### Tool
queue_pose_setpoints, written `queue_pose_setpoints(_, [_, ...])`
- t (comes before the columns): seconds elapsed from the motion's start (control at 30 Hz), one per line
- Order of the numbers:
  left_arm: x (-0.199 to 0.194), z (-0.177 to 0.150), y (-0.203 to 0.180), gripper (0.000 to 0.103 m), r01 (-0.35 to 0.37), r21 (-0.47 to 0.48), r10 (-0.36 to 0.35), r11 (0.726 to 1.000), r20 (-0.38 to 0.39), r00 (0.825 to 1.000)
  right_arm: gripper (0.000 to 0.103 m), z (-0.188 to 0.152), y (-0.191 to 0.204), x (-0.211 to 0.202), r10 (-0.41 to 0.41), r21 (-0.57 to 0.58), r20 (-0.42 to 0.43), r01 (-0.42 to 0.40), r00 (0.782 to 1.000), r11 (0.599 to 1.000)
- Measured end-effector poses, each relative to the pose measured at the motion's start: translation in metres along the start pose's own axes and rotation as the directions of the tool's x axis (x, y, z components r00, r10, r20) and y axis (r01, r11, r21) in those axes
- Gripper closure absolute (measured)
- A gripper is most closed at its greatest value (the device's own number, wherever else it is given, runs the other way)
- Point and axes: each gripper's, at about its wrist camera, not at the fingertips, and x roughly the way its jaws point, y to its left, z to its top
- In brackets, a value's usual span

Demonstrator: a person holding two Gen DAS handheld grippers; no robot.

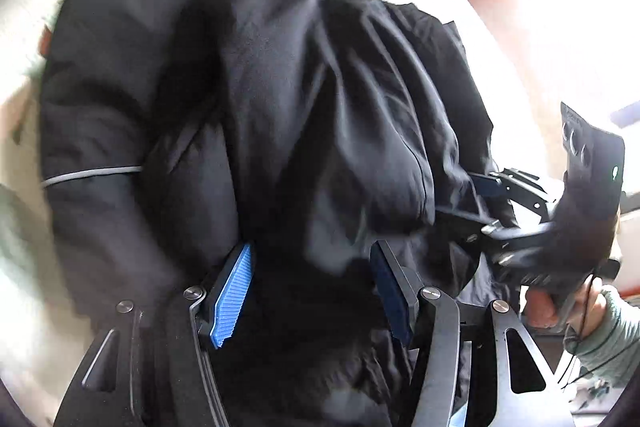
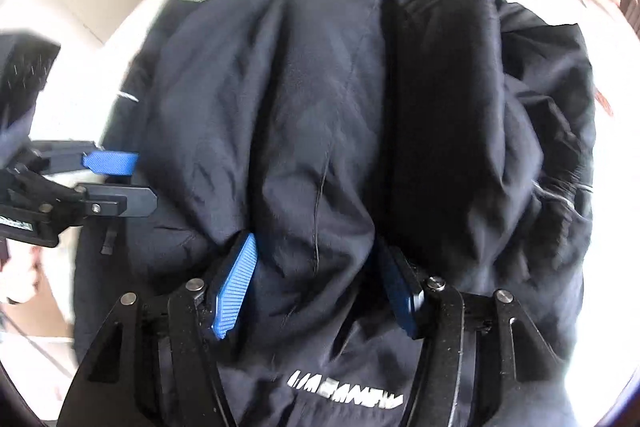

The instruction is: Fold large clothes

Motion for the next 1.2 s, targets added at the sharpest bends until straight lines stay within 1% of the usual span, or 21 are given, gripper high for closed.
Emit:
queue_pose_setpoints(0.03, [-0.01,-0.002,-0.005,0.041,-0.004,0.01,0.004,1.0,0.009,1.0,0.04,0.002,-0.001,-0.017,0.007,0.012,0.023,-0.007,1.0,1.0])
queue_pose_setpoints(0.1, [-0.027,-0.006,-0.013,0.041,0.014,0.019,-0.014,1.0,0.034,0.999,0.038,0.007,0.0,-0.045,-0.009,0.02,0.077,0.007,0.997,1.0])
queue_pose_setpoints(0.2, [-0.034,-0.012,-0.023,0.041,0.054,0.018,-0.054,0.998,0.05,0.997,0.038,0.008,0.009,-0.059,-0.006,0.008,0.1,0.005,0.995,1.0])
queue_pose_setpoints(0.23, [-0.029,-0.013,-0.024,0.041,0.061,0.017,-0.062,0.998,0.039,0.997,0.038,0.008,0.012,-0.054,-0.021,-0.005,0.091,0.022,0.996,1.0])
queue_pose_setpoints(0.27, [-0.02,-0.014,-0.024,0.041,0.054,0.015,-0.054,0.998,0.016,0.998,0.038,0.006,0.015,-0.046,-0.039,-0.014,0.077,0.04,0.996,0.999])
queue_pose_setpoints(0.3, [-0.008,-0.016,-0.021,0.041,0.041,0.013,-0.041,0.999,-0.011,0.999,0.038,0.001,0.016,-0.034,-0.057,-0.025,0.052,0.058,0.997,0.998])
queue_pose_setpoints(0.37, [0.015,-0.02,-0.018,0.041,0.036,0.004,-0.036,0.999,-0.035,0.999,0.039,-0.005,0.019,-0.007,-0.086,-0.039,-0.008,0.085,0.996,0.996])
queue_pose_setpoints(0.4, [0.022,-0.019,-0.015,0.041,0.033,-0.001,-0.033,0.999,-0.046,0.998,0.039,-0.012,0.017,0.005,-0.085,-0.036,-0.027,0.084,0.996,0.996])
queue_pose_setpoints(0.47, [0.031,-0.025,-0.009,0.041,0.047,-0.018,-0.048,0.999,-0.051,0.998,0.039,-0.017,0.011,0.013,-0.069,-0.01,-0.032,0.069,0.997,0.998])
queue_pose_setpoints(0.6, [0.035,-0.03,-0.007,0.041,0.047,-0.023,-0.048,0.999,-0.046,0.998,0.039,-0.017,0.013,0.011,-0.082,0.011,-0.015,0.082,0.997,0.997])
queue_pose_setpoints(0.7, [0.014,-0.046,-0.004,0.041,0.056,-0.034,-0.057,0.998,-0.031,0.998,0.039,-0.025,0.009,-0.005,-0.032,0.051,-0.013,0.033,0.999,0.998])
queue_pose_setpoints(0.8, [-0.008,-0.072,0.005,0.041,0.018,-0.055,-0.02,0.998,-0.03,0.999,0.036,-0.05,-0.007,-0.03,-0.013,0.086,-0.007,0.014,1.0,0.996])
queue_pose_setpoints(0.9, [-0.029,-0.112,0.022,0.041,-0.032,-0.118,0.027,0.993,-0.04,0.999,0.035,-0.094,-0.027,-0.054,-0.065,0.1,-0.03,0.068,0.997,0.993])
queue_pose_setpoints(0.93, [-0.037,-0.131,0.028,0.041,-0.062,-0.153,0.055,0.986,-0.047,0.997,0.035,-0.104,-0.032,-0.06,-0.08,0.1,-0.04,0.083,0.996,0.991])
queue_pose_setpoints(1.0, [-0.042,-0.151,0.031,0.041,-0.101,-0.203,0.09,0.974,-0.062,0.994,0.035,-0.136,-0.049,-0.072,-0.103,0.125,-0.08,0.112,0.991,0.986])
queue_pose_setpoints(1.07, [-0.051,-0.184,0.041,0.041,-0.144,-0.276,0.125,0.95,-0.086,0.988,0.035,-0.168,-0.07,-0.082,-0.097,0.178,-0.116,0.117,0.989,0.977])
queue_pose_setpoints(1.17, [-0.061,-0.23,0.058,0.041,-0.144,-0.389,0.113,0.91,-0.102,0.988,0.035,-0.212,-0.093,-0.093,-0.13,0.212,-0.164,0.164,0.978,0.963])
queue_pose_setpoints(1.2, [-0.062,-0.238,0.061,0.041,-0.136,-0.42,0.1,0.897,-0.106,0.989,0.035,-0.223,-0.098,-0.096,-0.132,0.221,-0.175,0.169,0.976,0.96])
